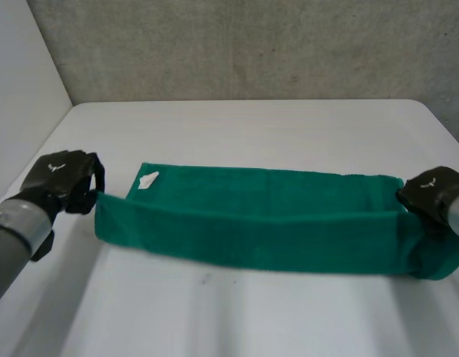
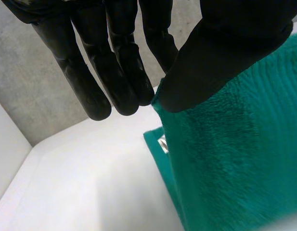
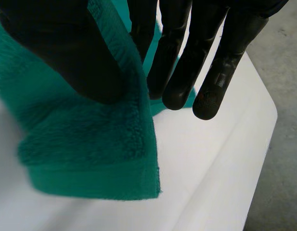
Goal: Fold the towel.
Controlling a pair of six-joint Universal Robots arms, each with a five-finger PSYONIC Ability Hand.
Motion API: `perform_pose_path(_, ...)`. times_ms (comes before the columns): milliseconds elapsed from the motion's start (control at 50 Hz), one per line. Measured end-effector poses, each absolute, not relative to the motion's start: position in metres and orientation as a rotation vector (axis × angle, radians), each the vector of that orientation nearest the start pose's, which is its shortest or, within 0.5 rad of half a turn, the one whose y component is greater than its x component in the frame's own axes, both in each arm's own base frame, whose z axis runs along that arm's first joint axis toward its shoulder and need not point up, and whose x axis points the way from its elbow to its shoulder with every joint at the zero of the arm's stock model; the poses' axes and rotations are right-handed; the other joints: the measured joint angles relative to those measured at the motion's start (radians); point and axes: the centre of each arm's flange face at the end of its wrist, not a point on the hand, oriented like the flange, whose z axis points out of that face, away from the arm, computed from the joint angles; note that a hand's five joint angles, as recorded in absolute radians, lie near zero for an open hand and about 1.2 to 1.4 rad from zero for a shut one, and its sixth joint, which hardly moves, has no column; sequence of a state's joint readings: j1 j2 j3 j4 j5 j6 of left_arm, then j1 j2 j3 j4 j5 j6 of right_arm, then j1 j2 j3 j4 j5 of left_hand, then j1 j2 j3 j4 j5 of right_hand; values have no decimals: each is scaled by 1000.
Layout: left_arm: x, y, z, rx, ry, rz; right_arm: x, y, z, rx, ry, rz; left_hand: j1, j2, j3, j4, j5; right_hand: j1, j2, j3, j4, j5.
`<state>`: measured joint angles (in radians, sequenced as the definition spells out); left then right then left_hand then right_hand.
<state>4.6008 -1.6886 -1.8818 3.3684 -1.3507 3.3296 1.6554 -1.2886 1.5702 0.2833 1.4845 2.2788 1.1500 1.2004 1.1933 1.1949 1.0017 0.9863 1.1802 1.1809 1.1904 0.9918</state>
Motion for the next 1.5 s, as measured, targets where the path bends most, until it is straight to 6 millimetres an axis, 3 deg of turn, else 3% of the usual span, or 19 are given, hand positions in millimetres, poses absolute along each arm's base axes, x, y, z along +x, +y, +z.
perform_pose_path(40,-185,-280,201,602,2448,-2071,166,-296,204,-1447,2679,-1607,0,0,0,0,0,0,0,0,0,0)
perform_pose_path(360,-235,-377,162,486,2267,-2149,201,-399,169,-1409,2571,-1951,0,0,0,0,0,0,0,0,0,0)
perform_pose_path(600,-256,-400,135,621,2153,-2161,213,-426,133,-1429,2551,-1957,-9,-9,-9,-9,-7,0,0,0,0,0)
perform_pose_path(620,-258,-400,132,639,2139,-2163,214,-429,129,-1427,2556,-1959,-47,-49,-48,-48,-42,-246,-243,-242,-242,-230)
perform_pose_path(640,-261,-400,128,659,2124,-2170,214,-431,127,-1423,2563,-1962,-269,-260,-253,-256,-241,-246,-243,-242,-242,-230)
perform_pose_path(660,-263,-400,127,669,2117,-2174,214,-433,125,-1416,2572,-1969,-269,-260,-253,-256,-241,-406,-433,-426,-405,-386)
perform_pose_path(680,-266,-399,125,686,2108,-2181,213,-435,125,-1406,2581,-1981,-672,-615,-603,-614,-598,-579,-616,-607,-586,-564)
perform_pose_path(700,-268,-398,123,698,2102,-2187,213,-437,126,-1393,2593,-1997,-753,-698,-684,-697,-682,-579,-616,-607,-586,-564)
perform_pose_path(720,-272,-395,122,717,2093,-2199,212,-440,127,-1369,2610,-2026,-922,-916,-893,-908,-886,-779,-941,-942,-941,-904)
perform_pose_path(800,-281,-386,128,752,2074,-2233,209,-446,144,-1267,2621,-2145,-948,-987,-972,-984,-953,-781,-959,-969,-958,-921)
perform_pose_path(840,-282,-384,131,755,2069,-2242,208,-447,149,-1241,2616,-2172,-948,-987,-972,-984,-953,-781,-959,-969,-958,-921)
perform_pose_path(920,-283,-373,155,750,2038,-2287,203,-439,195,-1041,2546,-2302,-949,-987,-972,-984,-953,-781,-959,-969,-958,-921)
perform_pose_path(940,-283,-373,155,750,2038,-2287,203,-439,195,-1041,2546,-2302,-949,-987,-972,-984,-953,-781,-959,-969,-958,-921)
perform_pose_path(980,-280,-363,174,735,2019,-2315,199,-424,222,-922,2490,-2323,-949,-987,-972,-984,-953,-781,-959,-969,-958,-921)
perform_pose_path(1060,-274,-347,193,723,2011,-2332,186,-400,238,-833,2479,-2238,-949,-987,-972,-984,-953,-781,-959,-969,-958,-921)
perform_pose_path(1160,-265,-325,202,721,2028,-2326,162,-366,228,-775,2569,-1994,-949,-987,-972,-984,-953,-781,-959,-969,-959,-921)
perform_pose_path(1260,-258,-307,196,715,2093,-2296,146,-340,201,-719,2649,-1753,-949,-987,-972,-984,-953,-781,-959,-969,-958,-921)
perform_pose_path(1360,-255,-300,185,688,2171,-2275,134,-333,177,-666,2665,-1686,-949,-987,-972,-984,-953,-780,-956,-966,-956,-921)
perform_pose_path(1500,-254,-300,177,670,2219,-2260,128,-341,153,-643,2663,-1704,-949,-987,-972,-984,-953,-693,-840,-837,-847,-826)
